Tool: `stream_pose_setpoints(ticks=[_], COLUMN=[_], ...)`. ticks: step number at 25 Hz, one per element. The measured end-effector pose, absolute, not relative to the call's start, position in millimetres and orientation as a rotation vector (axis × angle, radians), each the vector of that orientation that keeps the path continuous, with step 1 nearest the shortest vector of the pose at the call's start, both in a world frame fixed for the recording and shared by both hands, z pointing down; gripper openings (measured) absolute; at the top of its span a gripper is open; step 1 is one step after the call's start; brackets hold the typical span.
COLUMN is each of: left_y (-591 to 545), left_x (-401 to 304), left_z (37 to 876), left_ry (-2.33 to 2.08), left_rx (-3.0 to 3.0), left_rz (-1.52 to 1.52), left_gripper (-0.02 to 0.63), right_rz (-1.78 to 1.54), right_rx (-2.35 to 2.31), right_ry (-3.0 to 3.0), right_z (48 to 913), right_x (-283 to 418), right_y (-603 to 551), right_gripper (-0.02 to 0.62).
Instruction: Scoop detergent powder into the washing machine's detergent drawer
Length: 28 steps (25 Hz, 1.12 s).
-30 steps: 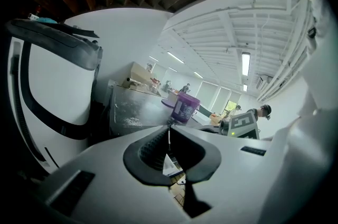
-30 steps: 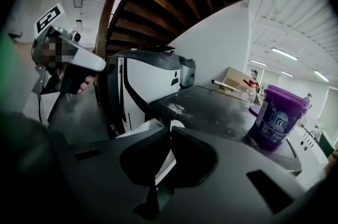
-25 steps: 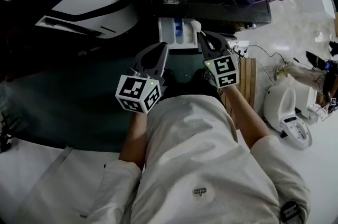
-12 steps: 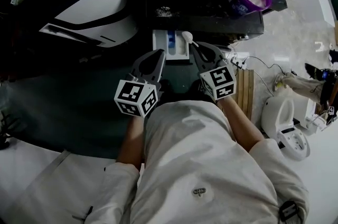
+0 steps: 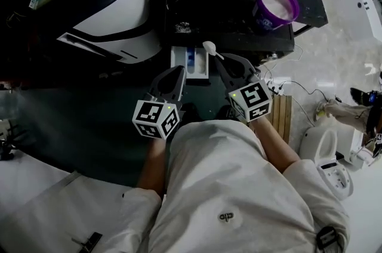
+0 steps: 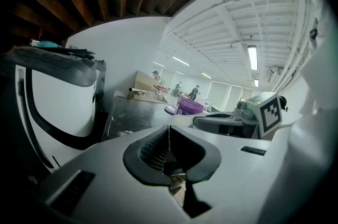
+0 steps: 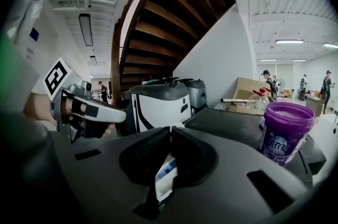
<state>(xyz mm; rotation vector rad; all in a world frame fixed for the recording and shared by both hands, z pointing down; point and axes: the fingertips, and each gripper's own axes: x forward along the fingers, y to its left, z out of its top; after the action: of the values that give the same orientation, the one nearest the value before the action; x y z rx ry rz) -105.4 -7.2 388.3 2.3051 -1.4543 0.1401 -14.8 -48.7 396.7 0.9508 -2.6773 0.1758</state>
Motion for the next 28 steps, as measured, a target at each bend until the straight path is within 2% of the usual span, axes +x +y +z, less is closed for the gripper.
stream_pose_setpoints(ticks=[17,28], left_y=[-9.1,-7.6], left_x=[-39.6,-33.8], left_z=[348.0,341.6], left_ry=[-1.514,-1.565], left_rx=[2.342,2.326], left_rz=[0.091,0.107], left_gripper=[0.023,0.023], right_rz=[0.102,0.107], right_rx=[0.997,0.974], right_ry=[-2.798,-2.819], right_z=[324.4,324.4], right_x=[72.3,84.5], right_y=[-44.0,-42.6], right_gripper=[0.011,0.011])
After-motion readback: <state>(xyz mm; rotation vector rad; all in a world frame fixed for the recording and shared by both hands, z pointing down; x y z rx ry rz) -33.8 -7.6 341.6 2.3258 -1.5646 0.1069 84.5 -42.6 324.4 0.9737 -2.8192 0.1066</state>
